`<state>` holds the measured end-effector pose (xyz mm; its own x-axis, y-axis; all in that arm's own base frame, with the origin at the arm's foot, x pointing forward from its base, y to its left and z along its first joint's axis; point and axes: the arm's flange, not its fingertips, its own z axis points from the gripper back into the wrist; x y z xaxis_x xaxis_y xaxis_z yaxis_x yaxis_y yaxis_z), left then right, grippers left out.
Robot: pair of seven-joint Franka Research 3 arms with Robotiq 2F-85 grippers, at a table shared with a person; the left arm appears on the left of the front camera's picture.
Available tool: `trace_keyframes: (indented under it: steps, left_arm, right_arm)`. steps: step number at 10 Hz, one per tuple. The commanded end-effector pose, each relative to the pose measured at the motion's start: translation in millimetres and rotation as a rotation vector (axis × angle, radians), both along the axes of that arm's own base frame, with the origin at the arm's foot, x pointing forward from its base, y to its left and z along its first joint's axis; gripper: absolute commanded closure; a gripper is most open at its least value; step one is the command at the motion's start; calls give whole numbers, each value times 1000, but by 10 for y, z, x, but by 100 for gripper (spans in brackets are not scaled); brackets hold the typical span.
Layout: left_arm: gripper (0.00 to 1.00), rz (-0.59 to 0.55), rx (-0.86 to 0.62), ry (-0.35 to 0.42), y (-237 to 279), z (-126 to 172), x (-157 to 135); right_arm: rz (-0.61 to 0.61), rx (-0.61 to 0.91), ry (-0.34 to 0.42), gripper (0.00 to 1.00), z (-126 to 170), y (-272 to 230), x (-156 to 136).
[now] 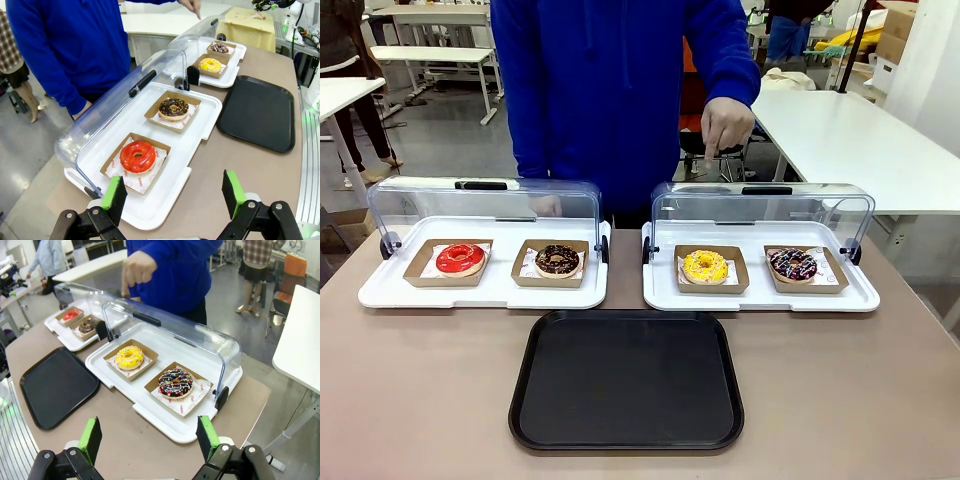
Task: Move the third donut from the left to the tray.
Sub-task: Pick up the Paper togo box containing the Donut indicated by the person and place it on the Handle tray.
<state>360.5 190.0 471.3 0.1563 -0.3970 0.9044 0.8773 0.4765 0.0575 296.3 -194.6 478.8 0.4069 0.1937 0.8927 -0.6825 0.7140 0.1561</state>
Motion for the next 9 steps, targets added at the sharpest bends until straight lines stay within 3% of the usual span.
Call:
trace_keyframes:
  steps: [1,9]
  left_arm:
    - [0,-8,-1,-4,-3,12,-14]
    - [0,-8,-1,-4,-3,12,-14]
  right_arm:
    - [8,4,-32,0,17,-14,42]
    - [8,4,-32,0,17,-14,42]
